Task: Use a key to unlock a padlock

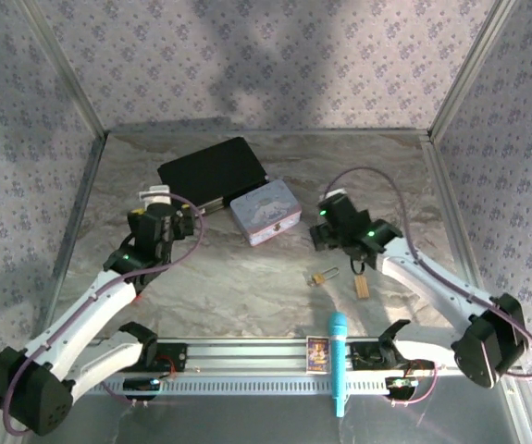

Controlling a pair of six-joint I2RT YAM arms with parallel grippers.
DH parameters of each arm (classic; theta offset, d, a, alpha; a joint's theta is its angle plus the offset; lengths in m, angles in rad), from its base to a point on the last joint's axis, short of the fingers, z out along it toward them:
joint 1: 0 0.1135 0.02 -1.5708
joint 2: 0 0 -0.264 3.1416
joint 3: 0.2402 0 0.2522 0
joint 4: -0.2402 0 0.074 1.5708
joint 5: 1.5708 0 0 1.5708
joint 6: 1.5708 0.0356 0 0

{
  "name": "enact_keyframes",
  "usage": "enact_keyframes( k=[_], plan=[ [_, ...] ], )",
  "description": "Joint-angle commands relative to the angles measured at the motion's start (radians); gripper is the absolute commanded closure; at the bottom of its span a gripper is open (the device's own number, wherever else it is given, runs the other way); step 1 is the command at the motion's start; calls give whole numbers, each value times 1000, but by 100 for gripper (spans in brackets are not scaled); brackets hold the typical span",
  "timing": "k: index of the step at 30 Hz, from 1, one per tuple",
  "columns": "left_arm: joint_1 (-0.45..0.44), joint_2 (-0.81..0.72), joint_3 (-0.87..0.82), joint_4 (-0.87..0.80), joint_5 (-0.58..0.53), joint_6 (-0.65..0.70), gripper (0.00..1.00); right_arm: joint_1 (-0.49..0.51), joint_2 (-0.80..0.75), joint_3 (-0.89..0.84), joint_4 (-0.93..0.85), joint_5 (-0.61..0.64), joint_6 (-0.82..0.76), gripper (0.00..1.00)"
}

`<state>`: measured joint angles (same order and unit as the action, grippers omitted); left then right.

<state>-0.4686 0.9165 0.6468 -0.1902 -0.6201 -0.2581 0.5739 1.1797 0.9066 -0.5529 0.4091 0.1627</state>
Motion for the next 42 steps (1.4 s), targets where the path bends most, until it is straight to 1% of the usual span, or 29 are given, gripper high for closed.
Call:
enact_keyframes(
  k=[1,3,5,7,8,10,12,14,16,19,20,21,22,23,24,25,27,28,31,42],
  plan=[
    [72,23,-103,216,-189,134,0,-165,-4,-99,248,2,-105,2],
    [137,55,-128,247,-174,134,0,-273,-5,-155,351,11,-104,2],
    [185,96,-146,280,-163,123,0,-387,6,-205,436,-48,-95,2],
    [224,147,-195,400,-148,138,0,-498,24,-259,521,-110,-68,2],
    [253,176,-216,453,-121,139,0,-534,28,-300,600,-126,-62,2],
    [310,241,-243,531,-49,126,0,-577,33,-396,791,-167,-67,3],
    [371,308,-279,665,40,129,0,-584,45,-473,965,-182,-96,3],
    [414,336,-267,703,155,143,0,-586,71,-533,1124,-193,-126,2],
    [458,380,-275,804,255,126,0,-596,121,-569,1253,-223,-134,2],
    [482,476,-266,930,312,125,0,-605,220,-576,1373,-263,-149,2],
    [490,527,-253,951,334,125,0,-609,255,-566,1385,-283,-149,2],
    [479,552,-242,975,337,145,0,-611,285,-564,1406,-290,-149,2],
    [468,555,-224,926,368,168,0,-614,325,-561,1434,-304,-149,2],
    [460,582,-228,965,379,185,0,-613,342,-555,1441,-308,-156,2],
    [458,610,-238,999,407,197,0,-613,331,-536,1387,-322,-158,1],
    [460,628,-255,1065,441,214,0,-615,335,-527,1374,-327,-161,1],
    [463,612,-240,1007,458,211,0,-611,334,-524,1369,-324,-163,1],
    [465,622,-248,1040,459,213,0,-609,338,-527,1380,-321,-165,1],
    [464,620,-242,1024,482,222,0,-592,339,-516,1360,-301,-182,1],
    [464,619,-240,1018,481,222,0,-597,341,-512,1356,-314,-181,1]
  ],
)
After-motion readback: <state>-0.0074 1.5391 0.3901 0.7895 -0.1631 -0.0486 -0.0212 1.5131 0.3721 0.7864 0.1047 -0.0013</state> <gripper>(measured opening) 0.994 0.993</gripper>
